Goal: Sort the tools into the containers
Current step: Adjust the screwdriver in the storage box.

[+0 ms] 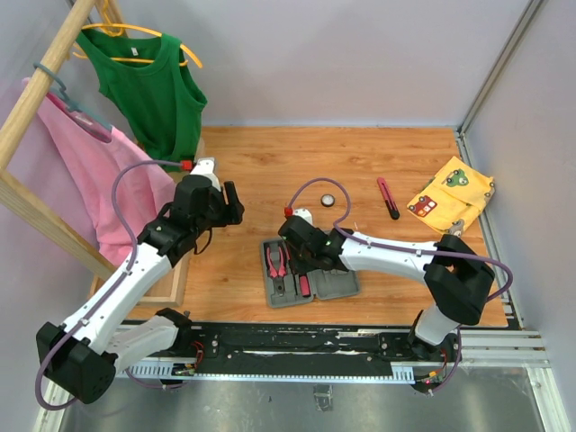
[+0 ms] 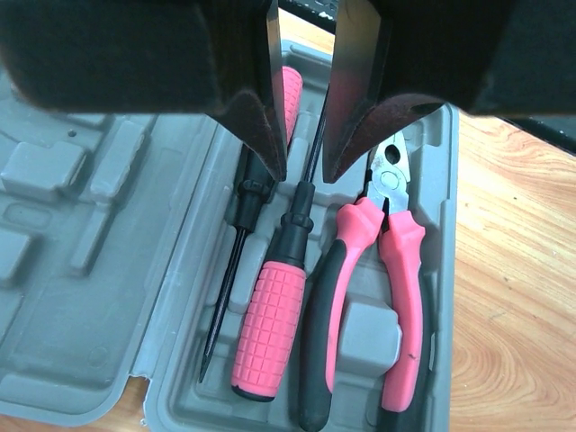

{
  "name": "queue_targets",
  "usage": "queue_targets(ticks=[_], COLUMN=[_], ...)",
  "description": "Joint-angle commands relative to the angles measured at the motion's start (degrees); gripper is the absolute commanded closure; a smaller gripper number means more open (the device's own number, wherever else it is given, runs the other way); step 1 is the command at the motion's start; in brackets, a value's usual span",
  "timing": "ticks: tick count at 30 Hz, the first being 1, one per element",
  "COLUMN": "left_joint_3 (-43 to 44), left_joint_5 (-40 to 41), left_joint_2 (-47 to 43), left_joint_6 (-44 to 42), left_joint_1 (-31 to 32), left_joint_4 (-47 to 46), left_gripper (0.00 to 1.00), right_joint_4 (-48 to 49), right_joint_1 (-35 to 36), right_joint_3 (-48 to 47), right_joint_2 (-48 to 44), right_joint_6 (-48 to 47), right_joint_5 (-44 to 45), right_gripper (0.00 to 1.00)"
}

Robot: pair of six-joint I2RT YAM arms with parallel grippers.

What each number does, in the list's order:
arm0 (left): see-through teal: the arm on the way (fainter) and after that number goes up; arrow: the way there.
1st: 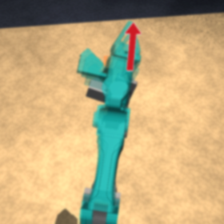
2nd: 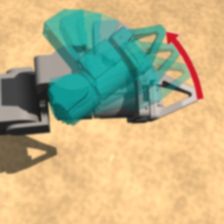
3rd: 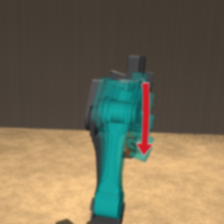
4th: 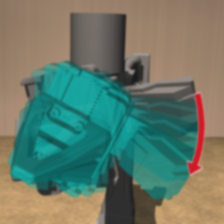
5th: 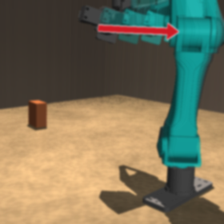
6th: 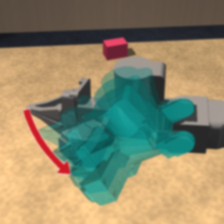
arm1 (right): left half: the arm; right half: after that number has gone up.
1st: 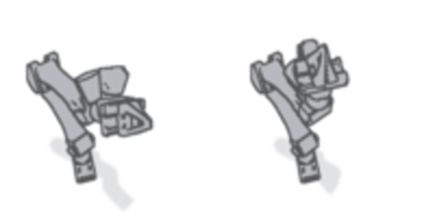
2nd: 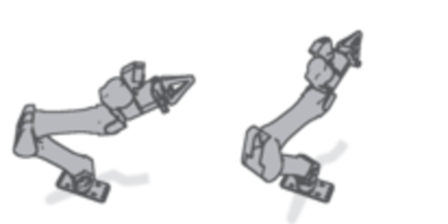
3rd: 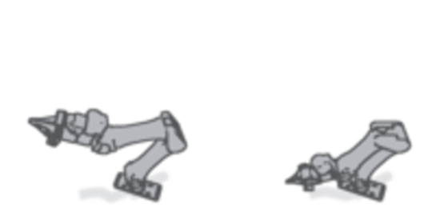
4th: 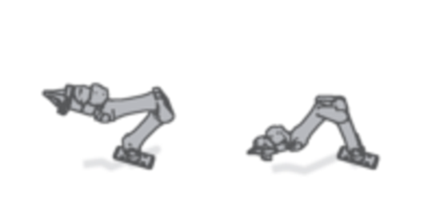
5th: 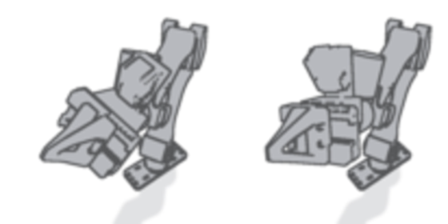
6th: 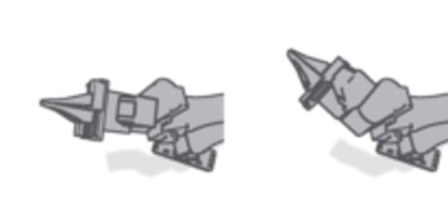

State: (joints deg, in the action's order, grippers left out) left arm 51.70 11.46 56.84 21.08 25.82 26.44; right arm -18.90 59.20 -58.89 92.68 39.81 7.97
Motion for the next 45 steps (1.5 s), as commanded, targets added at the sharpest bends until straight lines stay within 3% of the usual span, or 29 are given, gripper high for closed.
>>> queue_targets(ticks=[1, 19, 30, 45], left_joint_3=[-4.0, -15.3, -17.5, -18.9], left_joint_5=[-8.0, -22.4, -29.5, -28.8], left_joint_2=[2.9, 16.1, 23.8, 30.3], left_joint_6=[6.3, 3.4, 1.4, 1.4], left_joint_1=[-0.4, 0.4, 1.2, 3.7], left_joint_4=[-5.3, -34.8, -39.6, -41.6], left_gripper=[0.33, 0.38, 0.46, 0.57], right_joint_4=[0.5, 4.2, 4.5, 4.4], right_joint_1=[0.8, -0.1, -0.3, -0.9], right_joint_3=[0.1, 3.8, 3.7, 2.7], right_joint_2=[-0.1, -2.3, -2.2, 0.5], right_joint_6=[1.0, 2.5, 2.6, 2.7], right_joint_5=[-0.1, -3.4, -3.6, -5.0], right_gripper=[0.76, 0.77, 0.76, 0.77])
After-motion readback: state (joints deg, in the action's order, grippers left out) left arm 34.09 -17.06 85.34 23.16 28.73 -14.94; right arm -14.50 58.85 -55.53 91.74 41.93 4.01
